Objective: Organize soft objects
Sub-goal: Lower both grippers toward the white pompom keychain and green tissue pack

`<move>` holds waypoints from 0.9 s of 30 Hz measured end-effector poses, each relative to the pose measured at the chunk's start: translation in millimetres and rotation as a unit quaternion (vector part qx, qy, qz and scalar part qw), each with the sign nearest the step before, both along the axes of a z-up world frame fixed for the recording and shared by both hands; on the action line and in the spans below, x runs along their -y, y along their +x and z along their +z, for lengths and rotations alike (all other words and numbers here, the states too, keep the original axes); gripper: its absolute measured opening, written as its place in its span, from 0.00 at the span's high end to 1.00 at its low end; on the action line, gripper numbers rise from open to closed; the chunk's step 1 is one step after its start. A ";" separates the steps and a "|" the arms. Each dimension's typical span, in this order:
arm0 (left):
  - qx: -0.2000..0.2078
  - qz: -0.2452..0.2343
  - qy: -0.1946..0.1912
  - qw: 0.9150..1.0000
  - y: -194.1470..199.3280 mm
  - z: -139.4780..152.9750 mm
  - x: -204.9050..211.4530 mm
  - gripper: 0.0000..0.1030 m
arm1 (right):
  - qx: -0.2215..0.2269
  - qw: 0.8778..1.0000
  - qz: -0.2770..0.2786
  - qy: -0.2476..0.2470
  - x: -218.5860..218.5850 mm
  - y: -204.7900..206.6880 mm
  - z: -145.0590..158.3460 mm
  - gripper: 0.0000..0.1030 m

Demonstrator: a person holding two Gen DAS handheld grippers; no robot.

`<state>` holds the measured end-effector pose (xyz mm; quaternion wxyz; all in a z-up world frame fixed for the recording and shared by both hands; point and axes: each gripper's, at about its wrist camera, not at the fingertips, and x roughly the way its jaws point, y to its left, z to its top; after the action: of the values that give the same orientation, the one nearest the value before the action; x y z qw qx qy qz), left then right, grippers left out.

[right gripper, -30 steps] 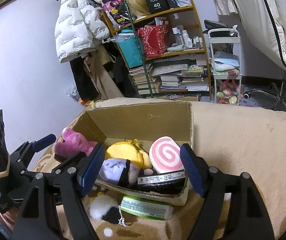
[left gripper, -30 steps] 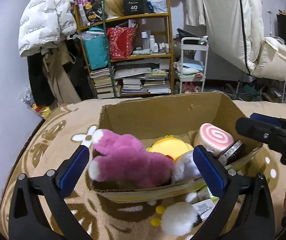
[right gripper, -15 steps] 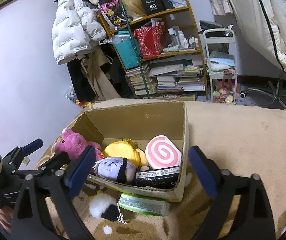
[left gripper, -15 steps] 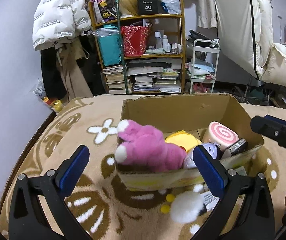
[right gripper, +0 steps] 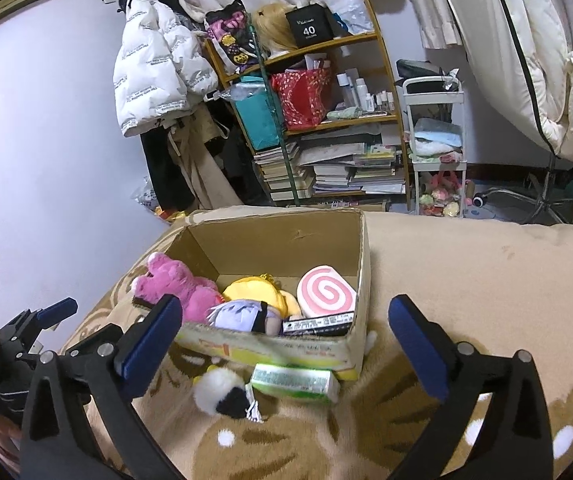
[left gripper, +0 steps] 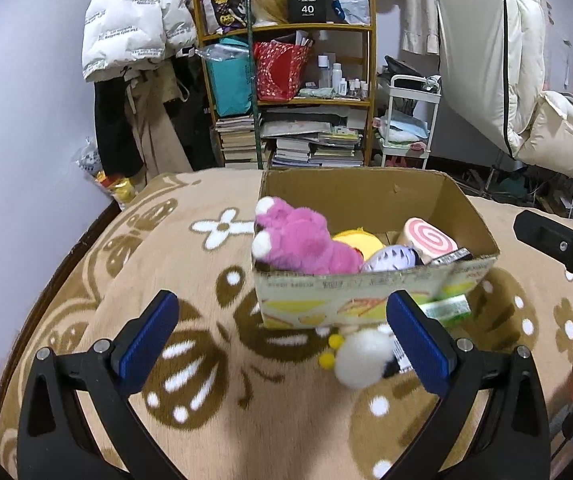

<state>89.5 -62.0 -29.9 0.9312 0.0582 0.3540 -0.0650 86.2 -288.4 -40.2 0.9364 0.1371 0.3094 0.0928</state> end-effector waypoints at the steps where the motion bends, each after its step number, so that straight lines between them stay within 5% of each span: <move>1: -0.002 0.000 -0.002 1.000 -2.4 0.6 -0.9 0.01 | -0.001 1.000 0.000 0.000 -0.5 -3.4 0.6 0.00; 14: -0.029 -0.010 -0.005 1.000 -21.7 -3.0 -2.0 0.01 | -0.023 1.000 0.009 -0.010 -14.5 -21.4 -0.4 0.00; 27: -0.063 -0.017 -0.016 0.998 4.5 -30.3 5.5 0.01 | -0.092 0.995 0.013 -0.020 -23.1 1.9 -33.2 0.00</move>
<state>94.0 -67.6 -60.2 0.9065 0.0451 0.4099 -0.0903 88.1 -265.4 -73.4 0.9052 0.1223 0.3978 0.0861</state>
